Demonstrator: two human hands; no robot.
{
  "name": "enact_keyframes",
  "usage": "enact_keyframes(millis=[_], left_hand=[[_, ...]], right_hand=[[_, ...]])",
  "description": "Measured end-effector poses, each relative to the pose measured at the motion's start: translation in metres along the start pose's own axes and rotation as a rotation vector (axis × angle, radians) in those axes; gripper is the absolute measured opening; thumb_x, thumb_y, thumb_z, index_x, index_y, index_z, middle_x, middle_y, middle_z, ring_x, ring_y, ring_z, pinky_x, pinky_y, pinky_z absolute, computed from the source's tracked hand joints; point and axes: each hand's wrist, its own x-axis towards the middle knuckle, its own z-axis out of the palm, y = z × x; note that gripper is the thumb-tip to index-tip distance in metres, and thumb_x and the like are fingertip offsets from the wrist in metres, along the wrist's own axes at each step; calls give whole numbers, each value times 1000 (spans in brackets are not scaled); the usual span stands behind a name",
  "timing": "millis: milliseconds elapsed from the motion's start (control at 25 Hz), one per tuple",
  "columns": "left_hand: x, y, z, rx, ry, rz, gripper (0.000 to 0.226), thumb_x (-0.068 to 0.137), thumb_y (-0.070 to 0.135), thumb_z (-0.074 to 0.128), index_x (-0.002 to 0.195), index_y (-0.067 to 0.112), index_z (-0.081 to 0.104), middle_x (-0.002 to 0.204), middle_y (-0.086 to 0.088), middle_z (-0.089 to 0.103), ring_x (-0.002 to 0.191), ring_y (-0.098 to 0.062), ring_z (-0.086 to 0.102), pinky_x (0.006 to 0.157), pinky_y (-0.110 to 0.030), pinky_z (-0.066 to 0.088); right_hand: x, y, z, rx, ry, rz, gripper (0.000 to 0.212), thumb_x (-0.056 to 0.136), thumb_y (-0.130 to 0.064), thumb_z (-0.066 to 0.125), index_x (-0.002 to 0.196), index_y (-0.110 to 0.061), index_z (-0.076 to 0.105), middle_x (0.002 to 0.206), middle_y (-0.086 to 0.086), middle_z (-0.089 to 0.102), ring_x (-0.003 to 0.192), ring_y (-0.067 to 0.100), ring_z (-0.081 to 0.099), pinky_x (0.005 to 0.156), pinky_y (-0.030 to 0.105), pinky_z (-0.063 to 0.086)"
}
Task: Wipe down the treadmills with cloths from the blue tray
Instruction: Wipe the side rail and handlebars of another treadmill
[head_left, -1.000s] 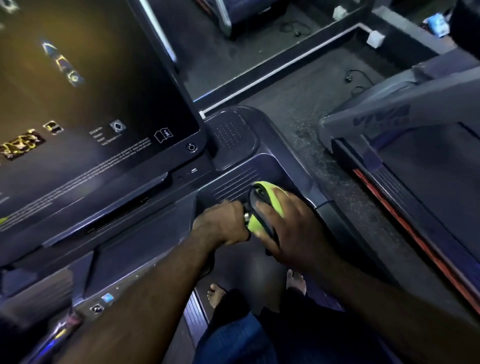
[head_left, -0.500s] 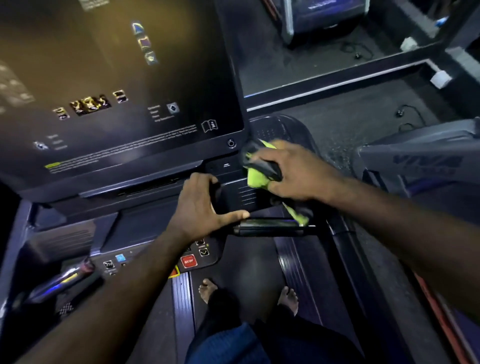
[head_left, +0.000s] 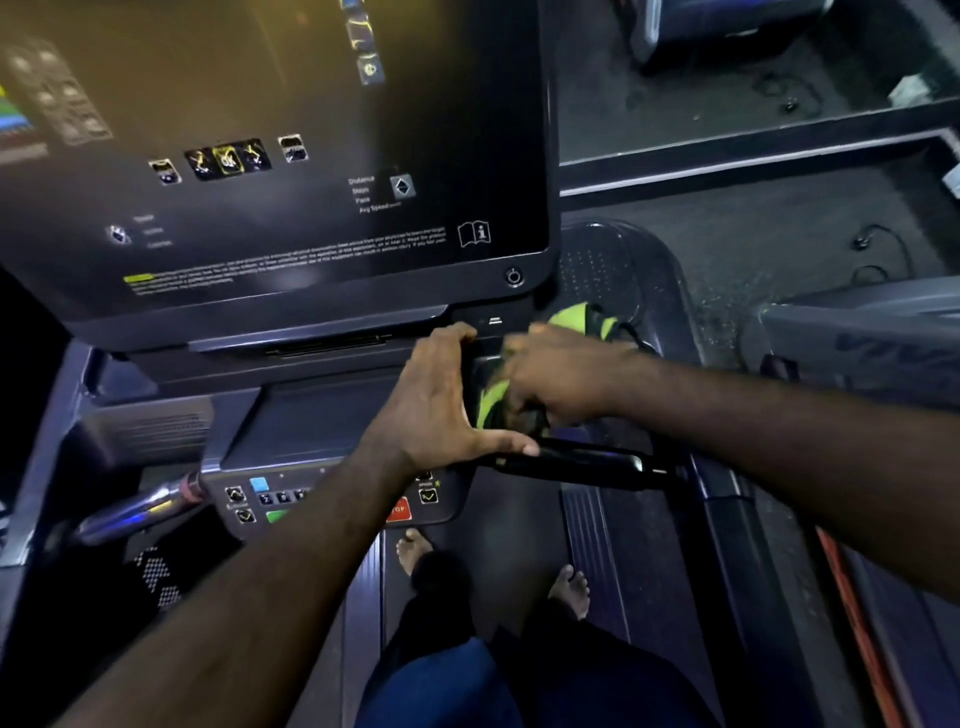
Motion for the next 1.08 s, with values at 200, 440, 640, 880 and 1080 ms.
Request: enact_keyframes(millis=[200,440,640,880,1080], left_hand=[[1,-2,0,51,-130,37,119,52,96,70,143,26,40,136,4,52,126,-13,46,111,-38,44],[3,4,-6,217,-330,172,98,76,94,52,144,25,44,136,1,56,126,-16,50,109,-39,45],[19,24,7,601,-594,349,101,73,105,22,128,25,48,106,-6,65,103,-27,61,99,-41,48],[36,47,37,647,-715,291,118,58,110,32,144,30,40,126,-8,62,114,-29,54,103,-44,45],[35,60,69,433,-678,418,118,75,95,52,164,25,20,162,-1,41,144,-23,40,117,-38,31]], right_hand=[[-46,22,-2,280,-31,201,46,73,-32,61,113,-50,75,107,-14,74,108,18,63,87,37,52],[-80,-4,14,116,-209,347,30,80,-28,69,105,-43,77,103,-9,73,103,18,66,79,31,37],[-108,-18,13,198,51,558,47,82,-27,69,122,-51,70,122,-18,65,115,19,56,91,39,39],[-174,-7,22,532,334,1214,49,89,-46,66,137,-38,58,151,9,49,135,33,54,109,46,47],[-172,-89,87,562,433,1182,66,104,-64,33,165,-43,20,175,1,-18,163,30,-4,128,55,11]])
